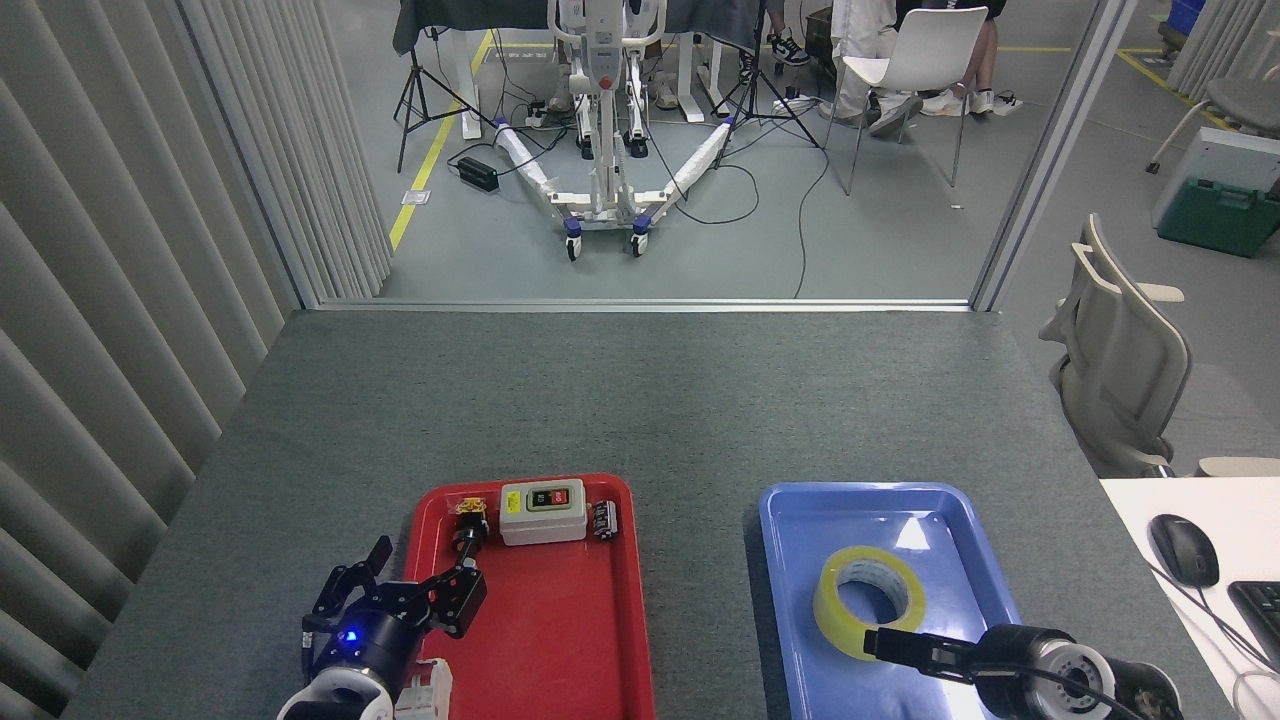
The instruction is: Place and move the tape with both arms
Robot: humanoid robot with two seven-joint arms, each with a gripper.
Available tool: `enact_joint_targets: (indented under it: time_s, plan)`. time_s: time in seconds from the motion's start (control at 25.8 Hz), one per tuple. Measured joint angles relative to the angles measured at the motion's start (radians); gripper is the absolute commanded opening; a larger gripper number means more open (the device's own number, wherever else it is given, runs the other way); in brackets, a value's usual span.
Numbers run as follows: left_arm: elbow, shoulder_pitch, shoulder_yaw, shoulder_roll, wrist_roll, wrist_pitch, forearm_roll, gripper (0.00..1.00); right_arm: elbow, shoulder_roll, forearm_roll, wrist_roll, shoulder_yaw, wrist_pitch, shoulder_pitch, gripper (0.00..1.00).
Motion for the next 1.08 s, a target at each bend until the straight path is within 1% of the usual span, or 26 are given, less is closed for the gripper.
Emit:
enact_joint_targets:
  time_s: [0.12, 0.19, 0.27, 0.43, 0.5, 0.58, 0.66, 0.81, 0.89, 0.97, 1.08]
  plan:
    - [0.007, -0.001, 0.001, -0.001, 0.0, 0.0, 0.0, 1.0, -0.004, 0.0, 0.008, -0.113, -0.018, -0.054, 0.033, 0.98]
    - [0.01, -0.002, 0.001, -0.001, 0.0, 0.0, 0.0, 1.0, -0.006, -0.001, 0.04, -0.252, -0.039, -0.107, 0.067, 0.98]
    - [0.011, -0.002, 0.001, -0.001, 0.0, 0.001, 0.0, 1.0, -0.005, 0.0, 0.106, -0.466, -0.06, -0.149, 0.102, 0.99]
    - [0.009, -0.003, 0.001, -0.001, 0.0, 0.001, 0.0, 1.0, 0.003, 0.023, 0.261, -0.954, -0.079, -0.181, 0.174, 0.99]
    - [0.007, -0.004, -0.001, -0.001, 0.0, 0.001, 0.001, 1.0, 0.005, 0.035, 0.316, -1.1, -0.08, -0.186, 0.204, 0.99]
    - [0.004, -0.004, -0.003, -0.002, 0.006, 0.001, 0.001, 1.0, 0.006, 0.043, 0.349, -1.171, -0.079, -0.187, 0.228, 0.99]
    - [-0.006, -0.001, -0.002, -0.011, 0.022, 0.017, 0.002, 1.0, 0.006, 0.047, 0.373, -1.209, -0.077, -0.188, 0.249, 0.99]
    - [-0.047, 0.019, -0.004, -0.039, 0.064, 0.142, 0.006, 1.0, 0.005, 0.053, 0.421, -1.231, -0.075, -0.18, 0.273, 0.99]
    - [-0.081, 0.029, -0.01, -0.049, 0.083, 0.177, 0.008, 1.0, 0.005, 0.057, 0.443, -1.235, -0.075, -0.177, 0.277, 0.99]
    - [-0.105, 0.04, -0.015, -0.048, 0.09, 0.186, 0.01, 1.0, 0.006, 0.061, 0.458, -1.237, -0.076, -0.174, 0.278, 0.99]
    - [-0.123, 0.06, -0.016, -0.027, 0.097, 0.165, 0.024, 1.0, 0.007, 0.065, 0.469, -1.237, -0.077, -0.173, 0.279, 0.99]
